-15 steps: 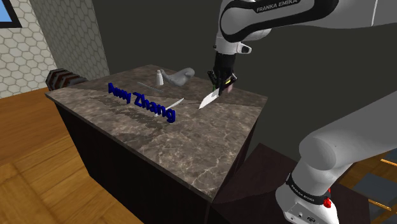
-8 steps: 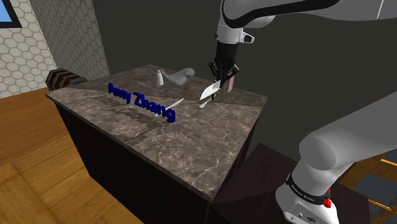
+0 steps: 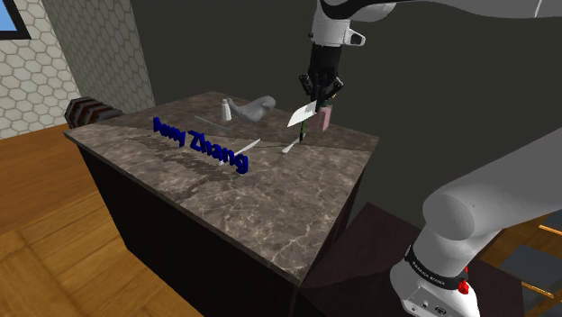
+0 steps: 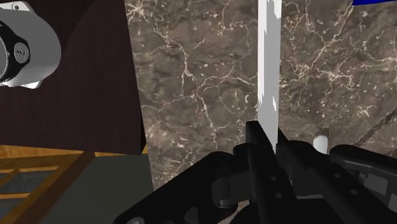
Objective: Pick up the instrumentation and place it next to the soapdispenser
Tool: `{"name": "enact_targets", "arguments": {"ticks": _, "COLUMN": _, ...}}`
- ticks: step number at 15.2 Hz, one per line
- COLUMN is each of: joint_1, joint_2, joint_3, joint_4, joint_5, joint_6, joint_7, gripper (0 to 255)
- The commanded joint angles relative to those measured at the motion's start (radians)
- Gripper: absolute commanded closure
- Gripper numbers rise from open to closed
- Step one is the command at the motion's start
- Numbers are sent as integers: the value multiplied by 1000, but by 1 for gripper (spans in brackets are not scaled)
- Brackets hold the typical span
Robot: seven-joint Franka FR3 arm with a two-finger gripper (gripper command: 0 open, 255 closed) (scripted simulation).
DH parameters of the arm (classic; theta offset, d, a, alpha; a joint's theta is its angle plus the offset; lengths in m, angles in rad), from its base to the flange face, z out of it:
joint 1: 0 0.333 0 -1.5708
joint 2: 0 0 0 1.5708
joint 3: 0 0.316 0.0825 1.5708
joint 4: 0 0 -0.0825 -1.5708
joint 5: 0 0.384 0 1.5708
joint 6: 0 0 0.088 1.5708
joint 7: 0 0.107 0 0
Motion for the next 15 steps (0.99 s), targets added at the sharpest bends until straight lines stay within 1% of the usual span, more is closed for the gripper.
{"name": "enact_targets", "arguments": {"ticks": 1, "joint_1": -17, "joint_2": 12, "joint_3": -31, "joint_4": 10, "joint_5": -16, "joint_6": -3, "joint_7": -42, "gripper": 255}}
{"name": "enact_targets", "arguments": {"ticks": 8, "joint_1": -81, "joint_2": 92, "joint_3": -138, "joint_4": 68, "joint_5": -73, "joint_6": 7, "joint_7": -194, "gripper": 255}}
{"name": "enact_targets", "arguments": {"ticks": 15, "joint_1": -142, "joint_2": 216, "joint_3": -231, "joint_4": 182, "joint_5": -115, "joint_6": 10, "joint_7": -335, "gripper": 255}}
